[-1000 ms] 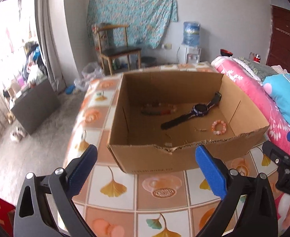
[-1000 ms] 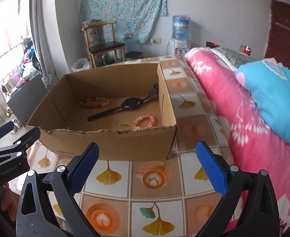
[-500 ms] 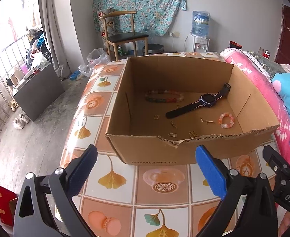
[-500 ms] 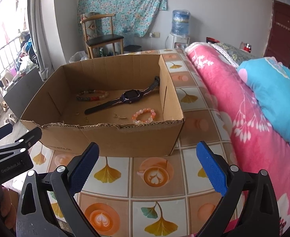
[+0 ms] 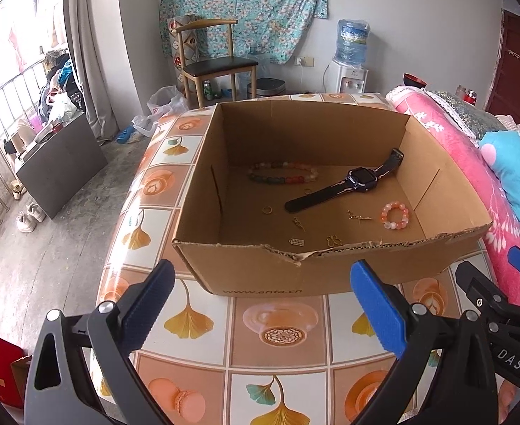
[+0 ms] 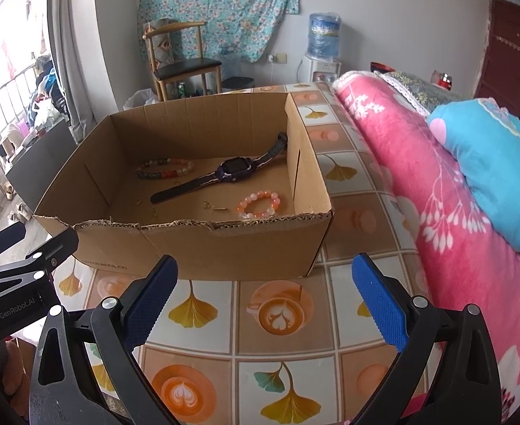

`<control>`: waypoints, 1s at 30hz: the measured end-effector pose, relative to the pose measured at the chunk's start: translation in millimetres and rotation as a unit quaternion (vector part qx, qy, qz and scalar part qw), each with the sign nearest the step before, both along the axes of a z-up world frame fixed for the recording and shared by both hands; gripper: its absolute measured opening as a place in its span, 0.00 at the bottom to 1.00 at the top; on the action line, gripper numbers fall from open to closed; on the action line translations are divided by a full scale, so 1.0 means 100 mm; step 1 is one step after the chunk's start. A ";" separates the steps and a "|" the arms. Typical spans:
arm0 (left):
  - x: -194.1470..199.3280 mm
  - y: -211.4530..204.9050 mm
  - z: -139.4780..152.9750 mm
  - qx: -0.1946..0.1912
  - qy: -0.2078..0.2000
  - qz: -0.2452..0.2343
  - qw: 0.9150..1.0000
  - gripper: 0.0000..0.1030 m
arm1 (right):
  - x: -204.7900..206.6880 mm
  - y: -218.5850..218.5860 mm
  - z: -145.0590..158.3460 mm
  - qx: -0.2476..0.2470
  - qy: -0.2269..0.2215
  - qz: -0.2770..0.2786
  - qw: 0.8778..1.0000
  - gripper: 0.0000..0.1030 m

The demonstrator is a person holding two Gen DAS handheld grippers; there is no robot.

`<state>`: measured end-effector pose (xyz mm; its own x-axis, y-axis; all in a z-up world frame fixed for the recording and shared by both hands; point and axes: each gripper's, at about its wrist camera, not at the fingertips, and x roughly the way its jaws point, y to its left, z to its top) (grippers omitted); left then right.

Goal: Organize jewelry

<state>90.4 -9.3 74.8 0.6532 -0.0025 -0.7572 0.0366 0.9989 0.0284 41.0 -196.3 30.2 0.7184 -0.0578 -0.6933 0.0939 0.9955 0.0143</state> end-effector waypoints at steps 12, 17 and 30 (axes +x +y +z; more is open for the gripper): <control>0.01 0.04 -0.05 -0.008 0.009 0.003 1.000 0.95 | 0.00 -0.01 0.02 0.002 -0.001 0.002 1.000 0.92; 0.00 0.05 -0.07 -0.009 0.014 0.001 1.000 0.95 | 0.00 -0.02 0.02 0.003 0.000 0.003 1.000 0.92; -0.02 0.04 -0.06 -0.011 0.016 -0.007 1.000 0.95 | -0.02 0.05 0.00 0.015 0.007 0.002 1.000 0.92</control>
